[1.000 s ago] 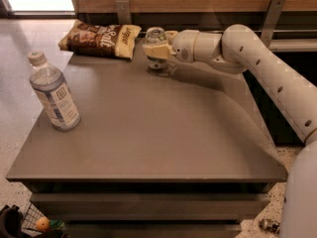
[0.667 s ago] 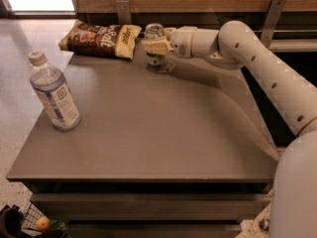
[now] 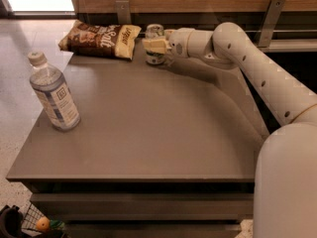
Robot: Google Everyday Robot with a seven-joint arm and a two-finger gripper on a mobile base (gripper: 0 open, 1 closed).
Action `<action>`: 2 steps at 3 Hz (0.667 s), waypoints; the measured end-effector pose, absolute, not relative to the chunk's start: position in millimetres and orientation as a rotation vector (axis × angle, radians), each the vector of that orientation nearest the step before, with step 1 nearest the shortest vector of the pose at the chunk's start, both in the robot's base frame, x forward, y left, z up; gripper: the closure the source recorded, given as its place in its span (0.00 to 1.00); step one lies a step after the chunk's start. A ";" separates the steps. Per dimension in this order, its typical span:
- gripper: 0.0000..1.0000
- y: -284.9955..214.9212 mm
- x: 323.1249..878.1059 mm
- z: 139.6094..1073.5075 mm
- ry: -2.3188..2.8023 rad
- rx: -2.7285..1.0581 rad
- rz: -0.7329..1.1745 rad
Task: Move 7up can near brown chip bag
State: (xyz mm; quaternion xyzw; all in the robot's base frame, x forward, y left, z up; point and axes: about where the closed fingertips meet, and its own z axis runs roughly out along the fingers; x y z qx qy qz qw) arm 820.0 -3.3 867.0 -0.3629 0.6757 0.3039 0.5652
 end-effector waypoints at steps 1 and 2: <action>0.82 -3.6 820.6 871.6 1.592 -0.851 0.715; 0.59 -3.6 820.6 875.1 1.592 -0.851 0.715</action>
Offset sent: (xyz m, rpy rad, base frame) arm 0.0005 -0.0003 0.0036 0.0008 0.0025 -0.0018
